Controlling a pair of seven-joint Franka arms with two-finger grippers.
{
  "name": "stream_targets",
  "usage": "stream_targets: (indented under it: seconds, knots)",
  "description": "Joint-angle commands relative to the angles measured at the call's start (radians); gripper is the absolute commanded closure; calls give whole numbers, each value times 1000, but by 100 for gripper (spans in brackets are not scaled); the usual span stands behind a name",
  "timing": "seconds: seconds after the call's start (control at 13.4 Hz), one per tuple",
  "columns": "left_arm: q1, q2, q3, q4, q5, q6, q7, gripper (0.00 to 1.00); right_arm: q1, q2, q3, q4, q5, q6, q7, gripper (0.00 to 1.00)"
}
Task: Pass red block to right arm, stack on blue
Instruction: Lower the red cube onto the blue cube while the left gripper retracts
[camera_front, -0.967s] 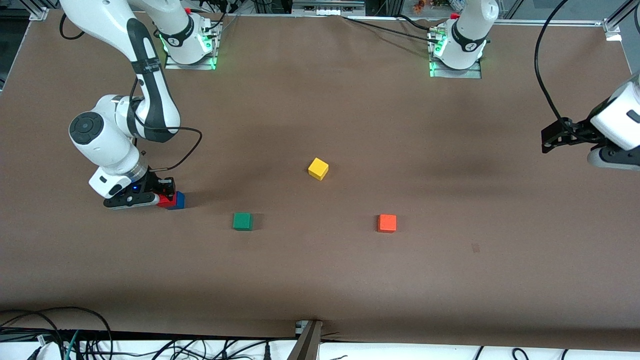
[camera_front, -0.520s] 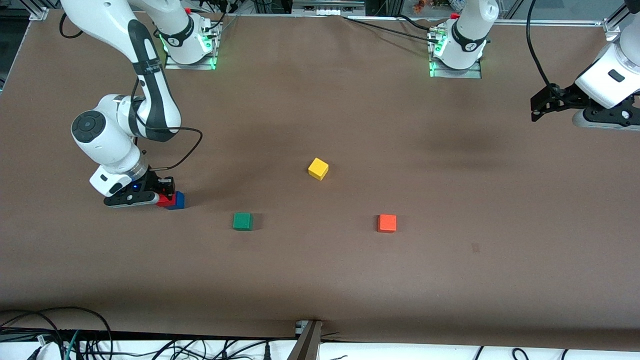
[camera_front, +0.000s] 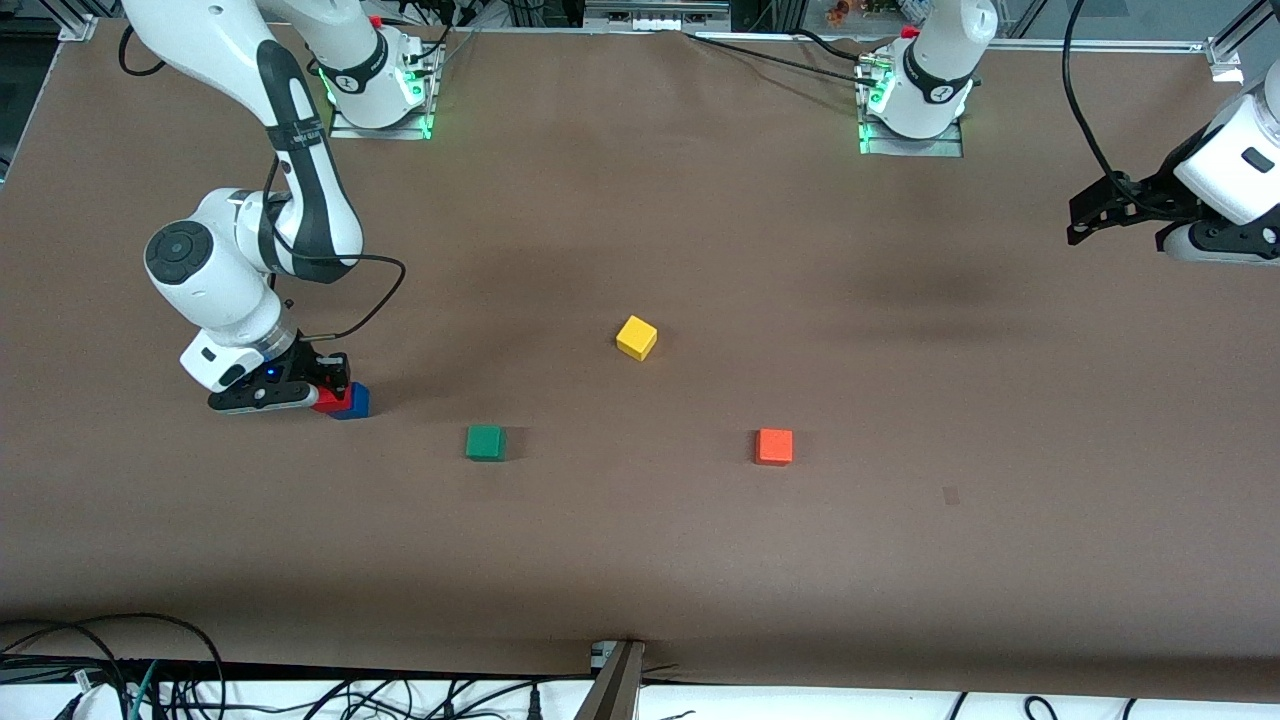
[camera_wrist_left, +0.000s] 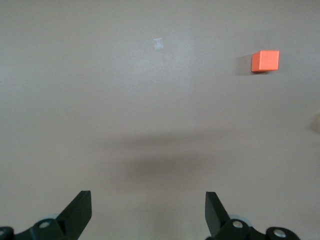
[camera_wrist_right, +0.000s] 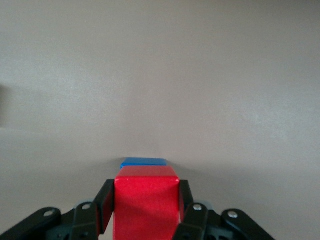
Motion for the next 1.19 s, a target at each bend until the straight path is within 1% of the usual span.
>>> stream_targets:
  seconds: [0.0, 1.12]
  knots:
    - [15, 17, -15, 35, -5, -5, -7, 0, 10, -2, -5, -17, -19, 27, 22, 100]
    - [15, 15, -15, 36, -5, -25, -8, 0, 12, 11, -1, -15, -14, 41, 51, 100]
